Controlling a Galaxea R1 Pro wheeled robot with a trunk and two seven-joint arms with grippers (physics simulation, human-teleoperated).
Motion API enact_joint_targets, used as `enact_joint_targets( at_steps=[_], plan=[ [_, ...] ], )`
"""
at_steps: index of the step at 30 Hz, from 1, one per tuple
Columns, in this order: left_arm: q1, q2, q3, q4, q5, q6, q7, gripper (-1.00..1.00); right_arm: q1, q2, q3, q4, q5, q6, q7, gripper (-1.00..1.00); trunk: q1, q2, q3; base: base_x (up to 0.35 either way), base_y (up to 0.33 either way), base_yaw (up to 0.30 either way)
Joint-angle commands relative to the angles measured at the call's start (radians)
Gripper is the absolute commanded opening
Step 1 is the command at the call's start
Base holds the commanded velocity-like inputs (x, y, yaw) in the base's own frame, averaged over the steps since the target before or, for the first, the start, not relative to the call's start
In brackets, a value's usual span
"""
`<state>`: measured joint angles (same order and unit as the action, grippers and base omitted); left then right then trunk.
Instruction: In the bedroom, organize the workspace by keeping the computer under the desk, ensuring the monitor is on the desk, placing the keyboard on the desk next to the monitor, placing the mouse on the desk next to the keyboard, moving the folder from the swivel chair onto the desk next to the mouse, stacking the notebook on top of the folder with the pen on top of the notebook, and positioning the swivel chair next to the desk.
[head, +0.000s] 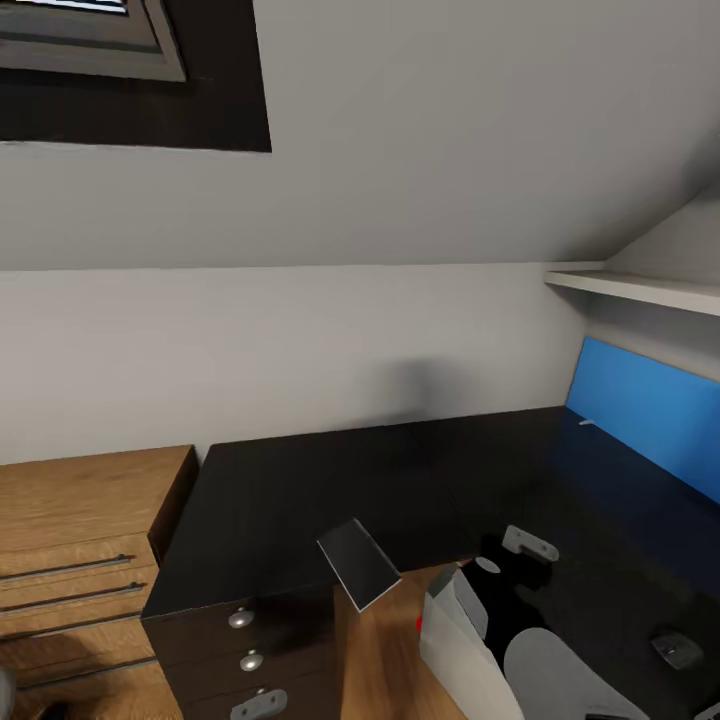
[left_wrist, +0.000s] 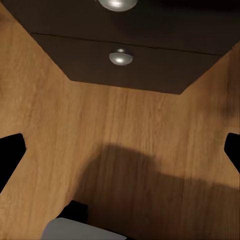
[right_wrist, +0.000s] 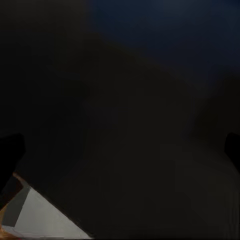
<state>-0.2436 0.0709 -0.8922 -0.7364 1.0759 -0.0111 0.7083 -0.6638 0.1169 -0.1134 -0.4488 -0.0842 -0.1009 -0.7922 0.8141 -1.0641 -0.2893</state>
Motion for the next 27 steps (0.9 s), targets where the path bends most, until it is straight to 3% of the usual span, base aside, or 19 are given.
enact_joint_targets(
  at_steps=[1,7,19,27],
  plan=[
    [-0.002,0.001,-0.007,-0.001,0.006,-0.001,0.007,1.00,0.000,0.001,0.002,0.004,-0.008,-0.015,0.001,1.00,0.000,-0.001,-0.001,0.000,0.000,0.268],
    [-0.002,0.001,-0.007,-0.001,0.006,-0.001,0.007,1.00,0.000,0.004,0.007,0.013,-0.007,-0.024,0.001,1.00,0.000,-0.001,-0.001,-0.077,0.019,0.272],
    [-0.002,0.001,-0.007,-0.001,0.006,-0.001,0.007,1.00,0.000,0.005,0.009,0.025,-0.006,-0.026,0.001,1.00,0.000,-0.001,-0.001,-0.255,0.075,0.275],
    [-0.002,0.001,-0.007,-0.001,0.006,-0.001,0.007,1.00,0.000,0.006,0.009,0.027,-0.006,-0.026,0.002,1.00,0.000,-0.001,-0.001,-0.047,0.008,0.278]
  ],
)
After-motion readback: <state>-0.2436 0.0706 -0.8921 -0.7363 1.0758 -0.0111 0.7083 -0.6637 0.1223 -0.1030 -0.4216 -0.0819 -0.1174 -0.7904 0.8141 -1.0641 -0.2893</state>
